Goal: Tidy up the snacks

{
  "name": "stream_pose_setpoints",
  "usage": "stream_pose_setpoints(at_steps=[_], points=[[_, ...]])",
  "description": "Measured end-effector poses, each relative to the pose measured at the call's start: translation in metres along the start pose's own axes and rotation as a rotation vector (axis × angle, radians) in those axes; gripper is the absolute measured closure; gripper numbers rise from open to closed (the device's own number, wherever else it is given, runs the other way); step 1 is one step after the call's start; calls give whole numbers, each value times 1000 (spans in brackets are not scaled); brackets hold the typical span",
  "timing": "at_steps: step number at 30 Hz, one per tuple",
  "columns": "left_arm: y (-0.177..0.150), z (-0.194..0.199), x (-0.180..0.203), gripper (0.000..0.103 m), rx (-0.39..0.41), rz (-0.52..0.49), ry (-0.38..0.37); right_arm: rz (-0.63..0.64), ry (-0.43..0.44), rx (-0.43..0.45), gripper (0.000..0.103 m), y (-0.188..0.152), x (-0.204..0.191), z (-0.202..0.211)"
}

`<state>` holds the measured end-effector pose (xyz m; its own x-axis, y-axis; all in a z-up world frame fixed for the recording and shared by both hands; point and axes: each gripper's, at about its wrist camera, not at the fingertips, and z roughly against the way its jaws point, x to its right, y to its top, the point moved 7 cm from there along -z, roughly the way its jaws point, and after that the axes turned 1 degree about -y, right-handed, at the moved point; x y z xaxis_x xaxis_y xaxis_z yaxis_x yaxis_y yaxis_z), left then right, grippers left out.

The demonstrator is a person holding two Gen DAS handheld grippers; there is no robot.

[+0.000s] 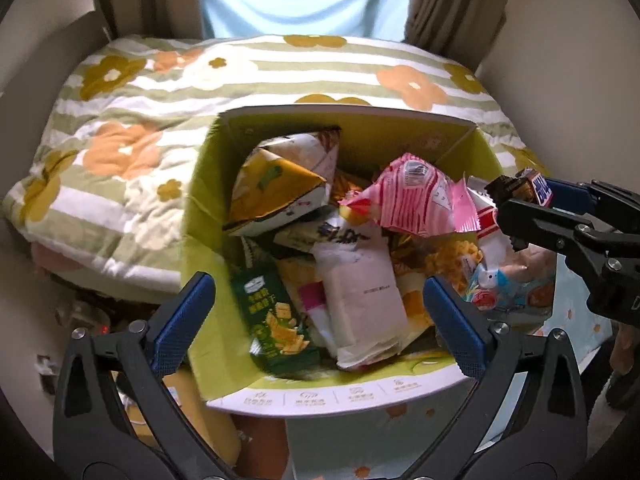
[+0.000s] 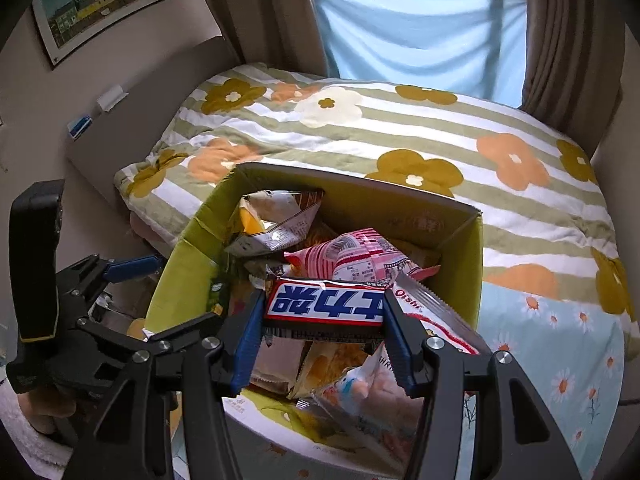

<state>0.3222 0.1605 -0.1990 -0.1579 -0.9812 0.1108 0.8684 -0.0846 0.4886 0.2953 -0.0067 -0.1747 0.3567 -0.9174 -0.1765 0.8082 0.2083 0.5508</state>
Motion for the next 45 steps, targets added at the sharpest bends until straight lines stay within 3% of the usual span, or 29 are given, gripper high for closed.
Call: stream_pose_setpoints(at_steps=[9,13,14,19,27,32,36,41,45], points=[[0,17,-8,0,43,-19,100,-1,20,-13,47,8,-12,-5],[-4,15,-12,0,32,-9,93,14,10,4,4,11,-18,-8],[-4,15,-13,0,30,-10,92,8,9,12,1,11,-19,-6],[-3,16,-14,0,36,-5,77,-17,-83,41,1,14,-14,1],[3,41,-2,0,93,-22,89,-66,-76,101,1,8,-8,28],[8,75,23,0,175,-37,109,-86,-102,180,1,2,8,74],[7,110,49,0,255,-29,106,-114,-180,248,1,-16,33,125],[-11,155,91,0,353,-14,90,-165,-277,321,1,-54,64,191],[-34,184,123,0,409,-8,77,-176,-329,345,1,-82,77,220]])
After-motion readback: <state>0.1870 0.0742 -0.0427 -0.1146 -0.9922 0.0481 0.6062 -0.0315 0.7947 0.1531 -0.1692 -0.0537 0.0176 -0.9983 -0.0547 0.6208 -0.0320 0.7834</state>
